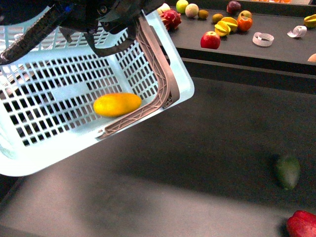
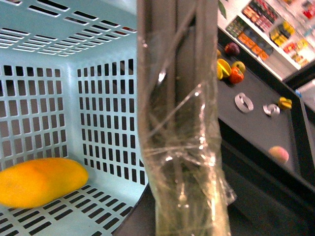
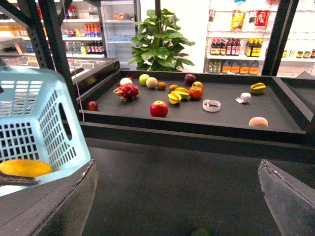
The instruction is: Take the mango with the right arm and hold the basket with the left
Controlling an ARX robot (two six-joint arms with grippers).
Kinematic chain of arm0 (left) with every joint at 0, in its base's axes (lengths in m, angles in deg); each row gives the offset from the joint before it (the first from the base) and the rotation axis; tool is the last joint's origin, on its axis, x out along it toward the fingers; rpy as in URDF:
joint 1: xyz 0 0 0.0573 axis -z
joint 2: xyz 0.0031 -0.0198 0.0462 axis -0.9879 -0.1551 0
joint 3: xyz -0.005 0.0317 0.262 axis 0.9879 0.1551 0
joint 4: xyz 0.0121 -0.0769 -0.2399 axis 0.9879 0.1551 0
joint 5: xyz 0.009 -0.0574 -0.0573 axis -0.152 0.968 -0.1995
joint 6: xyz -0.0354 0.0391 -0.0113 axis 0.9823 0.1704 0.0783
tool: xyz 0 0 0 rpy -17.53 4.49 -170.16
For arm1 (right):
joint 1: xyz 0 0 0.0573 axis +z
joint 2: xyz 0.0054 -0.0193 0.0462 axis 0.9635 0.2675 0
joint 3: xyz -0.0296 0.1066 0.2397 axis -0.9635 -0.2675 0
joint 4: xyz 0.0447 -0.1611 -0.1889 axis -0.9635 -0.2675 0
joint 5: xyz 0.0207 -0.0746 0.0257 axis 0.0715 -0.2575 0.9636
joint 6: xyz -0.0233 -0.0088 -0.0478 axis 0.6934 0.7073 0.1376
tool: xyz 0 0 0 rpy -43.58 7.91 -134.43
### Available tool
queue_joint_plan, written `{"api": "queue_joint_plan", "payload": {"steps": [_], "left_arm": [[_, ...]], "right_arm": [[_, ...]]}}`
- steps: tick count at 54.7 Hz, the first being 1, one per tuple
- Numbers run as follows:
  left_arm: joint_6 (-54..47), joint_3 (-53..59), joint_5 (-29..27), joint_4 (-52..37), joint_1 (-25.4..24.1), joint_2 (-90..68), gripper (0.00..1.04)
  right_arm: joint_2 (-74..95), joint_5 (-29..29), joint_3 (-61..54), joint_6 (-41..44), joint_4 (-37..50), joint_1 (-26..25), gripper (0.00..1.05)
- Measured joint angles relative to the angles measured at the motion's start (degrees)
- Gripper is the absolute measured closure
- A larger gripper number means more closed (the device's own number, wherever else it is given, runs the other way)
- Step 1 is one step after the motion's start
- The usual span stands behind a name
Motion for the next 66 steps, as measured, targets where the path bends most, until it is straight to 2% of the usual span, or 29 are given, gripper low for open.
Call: {"api": "queue_joint_plan", "payload": {"steps": [18, 28, 37, 47, 53, 58, 66], "left_arm": [[32.79, -6.69, -0.44, 5.46, -4.61, -7.74, 0.98], [41.24, -10.93, -1.84, 6.47, -6.8, -11.06, 0.98], [44.5, -13.77, -2.99, 9.51, -8.55, -14.03, 0.98], [49.79, -15.08, -1.33, 12.63, -9.05, -16.96, 0.98], [52.24, -16.61, 1.99, 16.63, -8.87, -18.51, 0.78], [52.61, -17.57, 1.55, 19.3, -8.41, -18.53, 0.58], [52.3, -16.06, -0.83, 21.33, -8.02, -15.78, 0.35]], "right_arm": [[-0.02, 0.0, 0.0, 0.0, 0.0, 0.0, 0.08], [-0.04, 0.0, 0.0, 0.0, 0.0, 0.0, 0.08], [-0.04, 0.02, 0.0, 0.0, 0.0, 0.0, 0.08], [-0.04, 0.0, 0.0, 0.02, 0.0, 0.0, 0.08], [-0.04, 0.02, 0.0, 0.0, 0.0, 0.0, 0.08], [-0.04, 0.0, 0.0, 0.0, 0.0, 0.0, 0.08], [-0.04, 0.0, 0.0, 0.0, 0.0, 0.0, 0.08]]}}
